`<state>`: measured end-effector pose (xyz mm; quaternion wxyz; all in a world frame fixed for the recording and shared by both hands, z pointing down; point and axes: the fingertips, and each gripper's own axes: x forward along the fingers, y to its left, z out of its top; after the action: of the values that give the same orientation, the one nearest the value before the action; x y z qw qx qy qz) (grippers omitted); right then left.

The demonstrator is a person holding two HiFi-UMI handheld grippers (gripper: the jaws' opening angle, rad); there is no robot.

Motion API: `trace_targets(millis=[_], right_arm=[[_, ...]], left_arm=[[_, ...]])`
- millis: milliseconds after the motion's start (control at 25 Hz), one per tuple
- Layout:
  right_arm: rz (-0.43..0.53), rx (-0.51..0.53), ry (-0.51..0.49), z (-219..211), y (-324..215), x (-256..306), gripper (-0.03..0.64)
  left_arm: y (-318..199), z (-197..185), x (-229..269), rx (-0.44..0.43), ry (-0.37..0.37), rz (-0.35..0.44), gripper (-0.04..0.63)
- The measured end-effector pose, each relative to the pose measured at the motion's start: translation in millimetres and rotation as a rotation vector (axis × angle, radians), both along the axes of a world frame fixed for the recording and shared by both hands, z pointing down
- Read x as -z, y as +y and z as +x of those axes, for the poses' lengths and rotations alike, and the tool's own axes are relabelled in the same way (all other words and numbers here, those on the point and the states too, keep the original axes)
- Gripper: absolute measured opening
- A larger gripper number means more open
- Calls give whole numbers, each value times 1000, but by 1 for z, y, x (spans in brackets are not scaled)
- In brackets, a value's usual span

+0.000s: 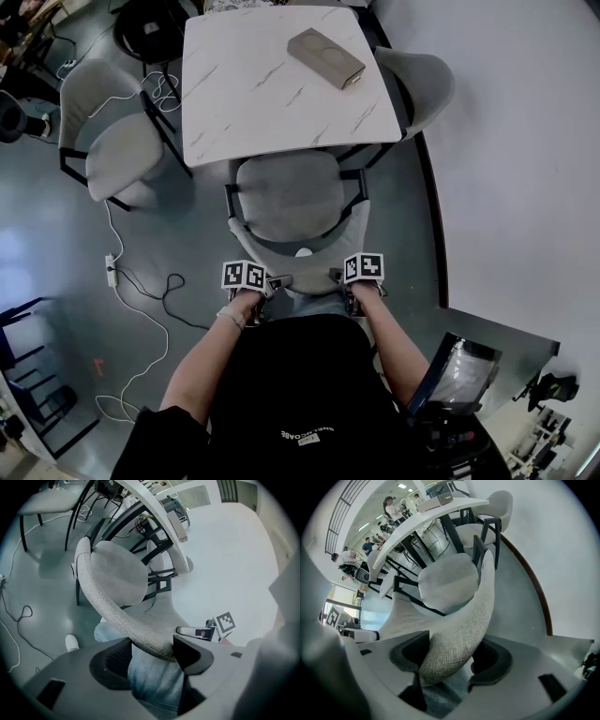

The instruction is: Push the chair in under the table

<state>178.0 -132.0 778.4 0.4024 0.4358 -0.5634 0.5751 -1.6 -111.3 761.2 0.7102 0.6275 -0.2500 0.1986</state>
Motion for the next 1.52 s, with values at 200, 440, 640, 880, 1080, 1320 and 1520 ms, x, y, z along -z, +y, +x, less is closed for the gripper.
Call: trace_targets(millis=[200, 440, 640, 880, 1080, 1320, 1520], right_arm=[[-20, -18, -9, 1, -5, 1, 284], [-39, -28, -34, -3, -17, 7, 285], [-55, -12, -60, -17, -28, 8, 285], [-37, -60, -63, -22, -31, 6, 285], [-50, -81, -61, -24, -19, -1, 285], [-48, -95, -96, -29, -12, -3, 285], [-28, -125, -54, -24, -7, 4, 285]], left_arm=[[-2, 1, 0, 19, 36, -31, 281], [-15, 0, 8, 32, 90, -37, 284], [-32, -13, 9, 47, 108, -35, 287], [-36, -19, 8, 60, 118, -32, 288], [-25, -23, 4, 68, 103, -18, 287], [-18, -31, 3, 51, 23, 5, 288], [-21, -51, 18, -13, -125, 130, 287]])
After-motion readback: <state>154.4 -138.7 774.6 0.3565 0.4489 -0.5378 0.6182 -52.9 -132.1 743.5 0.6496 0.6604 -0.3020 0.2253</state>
